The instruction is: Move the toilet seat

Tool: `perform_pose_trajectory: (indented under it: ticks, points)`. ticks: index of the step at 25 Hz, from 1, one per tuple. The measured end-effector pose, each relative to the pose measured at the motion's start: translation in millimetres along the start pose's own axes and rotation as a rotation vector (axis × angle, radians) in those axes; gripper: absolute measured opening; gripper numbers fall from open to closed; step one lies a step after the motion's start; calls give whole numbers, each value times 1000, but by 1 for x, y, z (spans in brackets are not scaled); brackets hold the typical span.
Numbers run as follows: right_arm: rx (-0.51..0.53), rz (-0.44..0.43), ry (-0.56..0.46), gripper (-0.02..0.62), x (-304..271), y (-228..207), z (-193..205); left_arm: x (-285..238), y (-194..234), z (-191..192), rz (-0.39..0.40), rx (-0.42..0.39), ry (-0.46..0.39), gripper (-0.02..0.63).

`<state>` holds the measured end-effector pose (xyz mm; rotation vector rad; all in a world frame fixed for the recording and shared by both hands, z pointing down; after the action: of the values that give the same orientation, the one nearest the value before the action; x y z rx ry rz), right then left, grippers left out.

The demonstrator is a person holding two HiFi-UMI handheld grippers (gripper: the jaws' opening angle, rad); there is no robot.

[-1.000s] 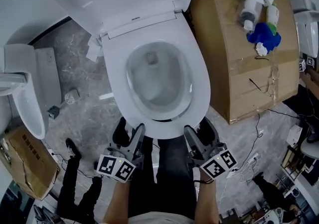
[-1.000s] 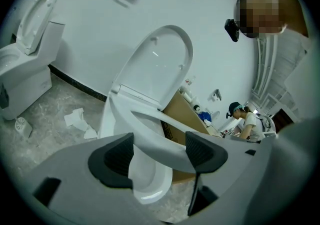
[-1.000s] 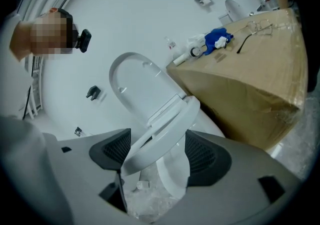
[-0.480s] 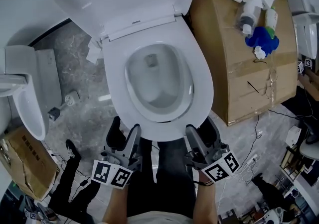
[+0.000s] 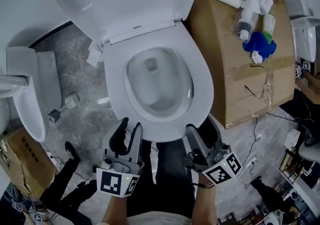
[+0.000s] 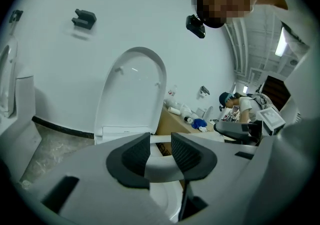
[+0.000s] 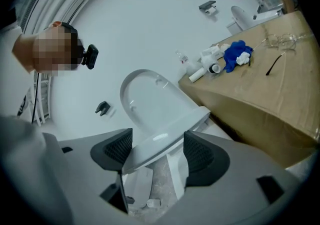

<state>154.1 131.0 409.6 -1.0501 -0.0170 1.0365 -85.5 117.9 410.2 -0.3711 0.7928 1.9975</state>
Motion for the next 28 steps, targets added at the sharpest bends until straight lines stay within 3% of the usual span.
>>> perform_pose_trajectory:
  ticks: [6, 15, 28]
  points:
    - [6, -19, 1, 322, -4, 7, -14, -4, -11, -15, 42, 1, -28, 126]
    - [13, -36, -12, 322, -11, 22, -33, -4, -10, -43, -24, -11, -108, 124]
    - [14, 96, -93, 322, -11, 41, -40, -5, -6, -63, -40, -13, -109, 123]
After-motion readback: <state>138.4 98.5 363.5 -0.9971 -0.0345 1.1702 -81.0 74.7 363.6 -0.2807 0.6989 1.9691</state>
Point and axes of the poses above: the fingertips, and each gripper's own axes: x backward along the fingers, y to its left, z out of its underside, the point moved 7 cm from there along x, backward along the fingers, and after that the axes turned 12 degrees about y, right-handed, at the moved point
